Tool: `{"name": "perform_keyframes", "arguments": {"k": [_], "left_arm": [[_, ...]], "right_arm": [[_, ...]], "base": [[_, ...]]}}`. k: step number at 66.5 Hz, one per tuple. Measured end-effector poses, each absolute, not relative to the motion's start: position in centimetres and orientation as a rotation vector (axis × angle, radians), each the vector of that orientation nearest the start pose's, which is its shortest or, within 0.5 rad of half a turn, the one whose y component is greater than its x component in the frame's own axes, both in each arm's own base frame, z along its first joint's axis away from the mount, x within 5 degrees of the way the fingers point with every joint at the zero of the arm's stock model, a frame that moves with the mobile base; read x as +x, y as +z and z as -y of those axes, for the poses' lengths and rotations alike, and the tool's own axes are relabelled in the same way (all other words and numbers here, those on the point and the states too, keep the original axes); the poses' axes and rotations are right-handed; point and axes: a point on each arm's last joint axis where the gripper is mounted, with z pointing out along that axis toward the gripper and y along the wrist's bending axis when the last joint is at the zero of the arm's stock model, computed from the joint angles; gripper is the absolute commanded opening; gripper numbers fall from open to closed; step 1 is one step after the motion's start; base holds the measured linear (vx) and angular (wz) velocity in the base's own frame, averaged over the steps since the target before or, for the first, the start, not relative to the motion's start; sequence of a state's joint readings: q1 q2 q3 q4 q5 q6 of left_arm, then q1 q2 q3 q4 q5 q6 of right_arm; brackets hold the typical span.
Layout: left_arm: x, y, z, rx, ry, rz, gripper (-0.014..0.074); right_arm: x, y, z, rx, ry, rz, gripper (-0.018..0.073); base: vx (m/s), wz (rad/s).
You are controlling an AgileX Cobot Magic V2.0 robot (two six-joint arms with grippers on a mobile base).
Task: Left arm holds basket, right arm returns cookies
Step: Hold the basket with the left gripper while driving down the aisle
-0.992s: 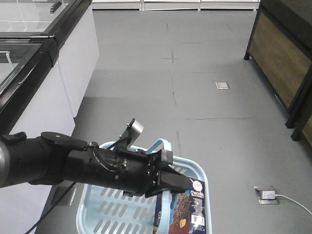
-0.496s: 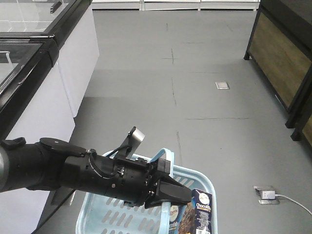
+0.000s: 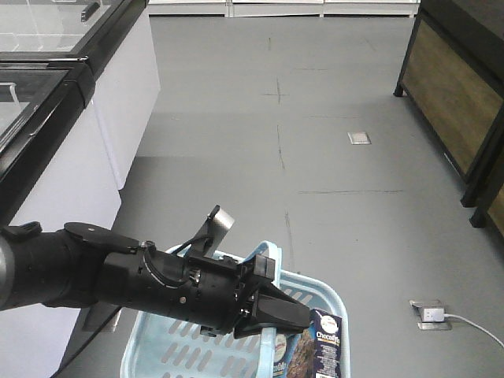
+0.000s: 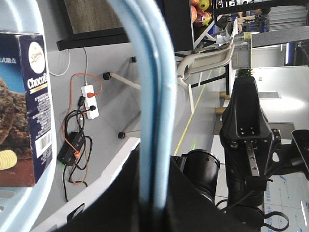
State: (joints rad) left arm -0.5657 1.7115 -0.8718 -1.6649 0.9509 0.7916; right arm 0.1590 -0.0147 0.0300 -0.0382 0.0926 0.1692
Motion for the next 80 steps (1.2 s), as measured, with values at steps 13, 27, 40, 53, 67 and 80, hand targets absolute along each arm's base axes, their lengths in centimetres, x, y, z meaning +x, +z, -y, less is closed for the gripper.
{"name": "perform_keyframes", "arguments": {"k": [13, 27, 40, 53, 67, 80], "left_arm": [[22.99, 21.09, 23.34, 0.176, -1.781, -2.534, -0.0008], [22.99, 21.09, 23.34, 0.176, -1.781, -2.534, -0.0008], [22.99, 21.09, 23.34, 0.176, -1.781, -2.534, -0.0007], [22.99, 21.09, 23.34, 0.176, -1.781, -2.534, -0.0007], [22.99, 21.09, 23.34, 0.176, -1.781, -2.534, -0.0007], [22.98, 21.09, 23.34, 0.177, -1.780, -2.535, -0.0007]], "right_arm": [[5.59, 19.54, -0.86, -0.020, 0.223, -1.596, -0.0008], [5.59, 19.54, -0.86, -0.020, 0.223, -1.596, -0.0008], [5.59, 19.54, -0.86, -0.020, 0.223, -1.596, -0.0008], [5.59, 19.54, -0.86, -0.020, 0.223, -1.596, -0.0008], [5.59, 19.54, -0.86, -0.020, 0.223, -1.596, -0.0008], [5.59, 19.54, -0.86, -0.020, 0.223, -1.596, -0.0008]], "base": [[0.00, 0.00], [0.00, 0.00], [0.00, 0.00], [0.00, 0.00], [0.01, -0.03], [0.05, -0.04]]}}
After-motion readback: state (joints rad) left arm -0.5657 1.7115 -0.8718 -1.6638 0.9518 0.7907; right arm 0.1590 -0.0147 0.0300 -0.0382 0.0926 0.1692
